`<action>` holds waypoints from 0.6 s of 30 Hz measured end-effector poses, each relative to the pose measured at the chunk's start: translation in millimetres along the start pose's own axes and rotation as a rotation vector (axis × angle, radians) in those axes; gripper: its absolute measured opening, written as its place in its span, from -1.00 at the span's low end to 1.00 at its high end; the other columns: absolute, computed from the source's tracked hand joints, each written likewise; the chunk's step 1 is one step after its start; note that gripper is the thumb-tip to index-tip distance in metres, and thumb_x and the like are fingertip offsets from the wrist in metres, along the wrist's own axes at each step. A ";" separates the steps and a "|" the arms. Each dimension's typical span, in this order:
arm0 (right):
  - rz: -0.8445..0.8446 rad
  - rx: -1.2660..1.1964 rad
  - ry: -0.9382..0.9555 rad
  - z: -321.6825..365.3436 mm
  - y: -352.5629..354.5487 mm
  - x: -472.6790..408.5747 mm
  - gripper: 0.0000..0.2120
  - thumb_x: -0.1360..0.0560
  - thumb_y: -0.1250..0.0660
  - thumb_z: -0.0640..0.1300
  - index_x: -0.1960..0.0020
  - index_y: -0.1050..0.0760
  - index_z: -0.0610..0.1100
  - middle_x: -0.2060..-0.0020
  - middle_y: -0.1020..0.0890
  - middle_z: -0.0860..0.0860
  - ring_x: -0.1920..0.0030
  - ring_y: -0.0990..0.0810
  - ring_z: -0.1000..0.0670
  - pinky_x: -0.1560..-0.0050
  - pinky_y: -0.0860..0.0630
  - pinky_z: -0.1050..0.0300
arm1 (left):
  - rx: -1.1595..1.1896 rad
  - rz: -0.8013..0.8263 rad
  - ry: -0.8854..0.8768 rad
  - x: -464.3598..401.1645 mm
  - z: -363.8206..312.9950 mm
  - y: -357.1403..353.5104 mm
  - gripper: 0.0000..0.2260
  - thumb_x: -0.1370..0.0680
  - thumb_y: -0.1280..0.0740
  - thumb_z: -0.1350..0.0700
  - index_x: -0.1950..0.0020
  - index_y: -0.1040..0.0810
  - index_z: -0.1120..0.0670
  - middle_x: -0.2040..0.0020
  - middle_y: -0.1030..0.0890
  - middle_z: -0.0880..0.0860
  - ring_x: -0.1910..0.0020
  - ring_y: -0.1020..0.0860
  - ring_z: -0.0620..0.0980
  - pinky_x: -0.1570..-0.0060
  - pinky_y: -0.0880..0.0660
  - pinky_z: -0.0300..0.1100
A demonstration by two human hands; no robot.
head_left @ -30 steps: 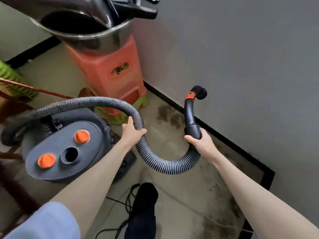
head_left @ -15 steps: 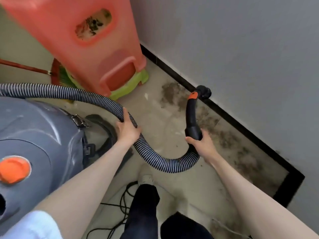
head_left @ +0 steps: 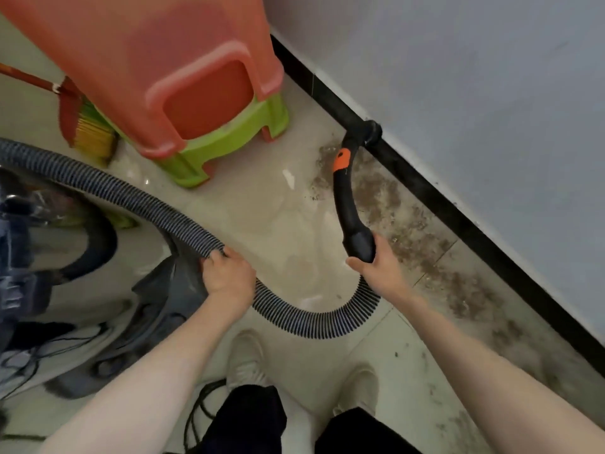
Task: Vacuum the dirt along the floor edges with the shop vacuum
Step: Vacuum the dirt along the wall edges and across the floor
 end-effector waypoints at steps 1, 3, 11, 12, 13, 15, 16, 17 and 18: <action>0.002 0.019 0.032 -8.1 -0.7 -7.5 -0.51 -0.49 -0.40 -0.23 -0.35 -0.29 -0.18 -0.06 -0.44 0.00 -0.03 -0.44 0.01 0.04 -0.33 0.19 | -0.050 -0.004 -0.008 -7.0 -6.8 -8.0 -0.47 -0.64 -0.02 0.02 -0.49 -0.04 0.33 -0.36 -0.40 0.21 -0.31 -0.33 0.17 -0.19 -0.30 -0.09; -0.025 0.040 0.093 -22.6 -1.9 -24.5 -0.50 -0.48 -0.41 -0.22 -0.35 -0.30 -0.16 -0.08 -0.45 0.00 -0.05 -0.45 0.00 0.03 -0.34 0.20 | -0.097 -0.031 -0.024 -19.5 -14.8 -11.7 -0.55 -0.64 -0.06 0.02 -0.46 -0.23 0.24 -0.31 -0.49 0.14 -0.28 -0.41 0.14 -0.15 -0.33 -0.12; -0.040 0.085 0.270 -58.4 -16.8 -74.4 -0.44 -0.49 -0.41 -0.16 -0.42 -0.26 -0.08 -0.14 -0.39 0.06 -0.07 -0.39 0.08 -0.01 -0.30 0.25 | 0.554 -0.187 -0.256 -92.4 -59.1 19.2 -0.63 -0.64 -0.10 -0.01 -0.30 -0.47 0.19 -0.18 -0.57 0.21 -0.14 -0.53 0.19 -0.09 -0.47 -0.05; -0.046 0.097 0.297 -61.9 -18.7 -79.5 -0.44 -0.49 -0.41 -0.16 -0.41 -0.26 -0.08 -0.13 -0.39 0.06 -0.07 -0.39 0.09 -0.01 -0.30 0.25 | 0.810 -0.131 -0.280 -100.9 -73.6 19.7 -0.59 -0.64 -0.10 -0.04 -0.35 -0.41 0.20 -0.16 -0.57 0.20 -0.09 -0.54 0.16 -0.05 -0.49 -0.06; -0.051 0.110 0.319 -64.8 -20.0 -85.3 -0.44 -0.49 -0.41 -0.15 -0.41 -0.26 -0.08 -0.14 -0.40 0.06 -0.08 -0.39 0.08 -0.01 -0.30 0.25 | 1.042 -0.056 -0.287 -108.9 -88.9 20.2 -0.55 -0.64 -0.09 -0.06 -0.40 -0.34 0.21 -0.15 -0.55 0.18 -0.05 -0.55 0.12 0.01 -0.51 -0.07; -0.046 0.135 0.356 -70.8 -22.7 -95.1 -0.43 -0.48 -0.42 -0.13 -0.41 -0.26 -0.08 -0.17 -0.43 0.02 -0.09 -0.41 0.06 -0.03 -0.31 0.22 | 1.328 0.081 -0.332 -120.5 -119.0 24.3 -0.49 -0.63 -0.08 -0.11 -0.45 -0.25 0.21 -0.19 -0.50 0.18 -0.03 -0.52 0.07 0.06 -0.51 -0.12; -0.035 0.154 0.369 -73.6 -25.4 -98.1 -0.42 -0.48 -0.42 -0.11 -0.41 -0.25 -0.09 -0.18 -0.43 -0.01 -0.11 -0.42 0.05 -0.05 -0.33 0.21 | 1.432 0.119 -0.364 -125.7 -131.3 26.3 -0.48 -0.63 -0.09 -0.13 -0.43 -0.25 0.21 -0.18 -0.50 0.19 -0.03 -0.53 0.08 0.06 -0.50 -0.12; -0.019 0.174 0.379 -76.2 -28.8 -99.9 -0.41 -0.48 -0.42 -0.10 -0.41 -0.23 -0.09 -0.19 -0.43 -0.02 -0.12 -0.42 0.03 -0.07 -0.36 0.19 | 1.526 0.129 -0.378 -132.1 -140.8 28.5 -0.50 -0.62 -0.10 -0.12 -0.40 -0.27 0.22 -0.13 -0.52 0.18 0.00 -0.54 0.09 0.06 -0.51 -0.10; 0.003 0.193 0.395 -77.5 -32.6 -100.5 -0.41 -0.48 -0.42 -0.08 -0.41 -0.22 -0.09 -0.20 -0.42 -0.03 -0.14 -0.43 0.02 -0.09 -0.39 0.16 | 1.634 0.121 -0.367 -136.1 -147.5 32.1 -0.53 -0.62 -0.13 -0.11 -0.36 -0.29 0.22 -0.04 -0.53 0.16 0.05 -0.54 0.10 0.07 -0.52 -0.07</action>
Point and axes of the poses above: each hand's wrist, its own x-axis away from the middle knuckle, its own y-axis out of the back of the hand, z = x × y, the point moved 1 cm from there along -x, towards the middle knuckle
